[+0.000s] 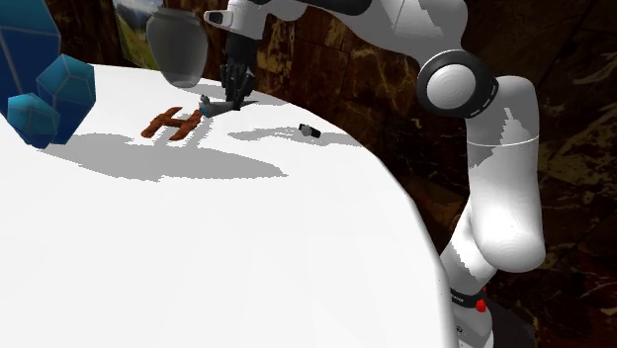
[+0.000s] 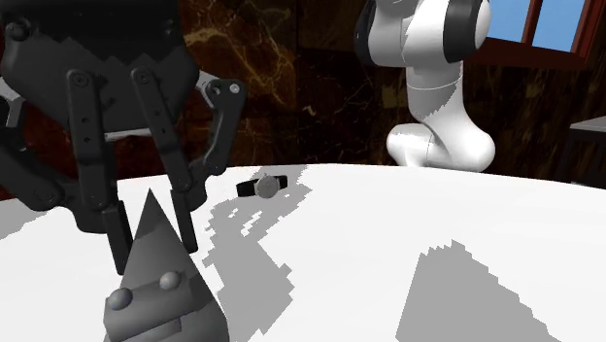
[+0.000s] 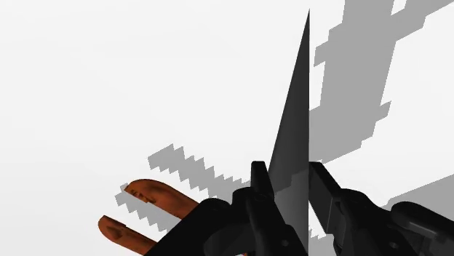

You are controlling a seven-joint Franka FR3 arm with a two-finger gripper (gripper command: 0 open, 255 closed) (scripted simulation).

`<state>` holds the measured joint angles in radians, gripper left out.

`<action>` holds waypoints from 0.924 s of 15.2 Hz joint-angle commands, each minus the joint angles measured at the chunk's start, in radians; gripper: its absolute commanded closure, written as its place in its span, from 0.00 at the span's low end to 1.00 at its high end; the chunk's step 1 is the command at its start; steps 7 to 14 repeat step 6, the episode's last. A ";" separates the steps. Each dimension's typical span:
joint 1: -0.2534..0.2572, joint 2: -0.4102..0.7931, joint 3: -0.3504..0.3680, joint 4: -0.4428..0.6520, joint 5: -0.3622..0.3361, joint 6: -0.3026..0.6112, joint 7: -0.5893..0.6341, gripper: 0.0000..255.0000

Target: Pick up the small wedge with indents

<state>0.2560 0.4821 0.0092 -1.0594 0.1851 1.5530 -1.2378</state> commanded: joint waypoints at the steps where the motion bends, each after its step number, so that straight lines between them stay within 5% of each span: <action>1: -0.002 0.022 0.001 0.067 0.000 -0.045 0.007 1.00; 4: -0.004 0.055 0.002 0.161 0.000 -0.106 0.017 1.00; 14: -0.004 0.056 0.002 0.166 0.000 -0.109 0.018 1.00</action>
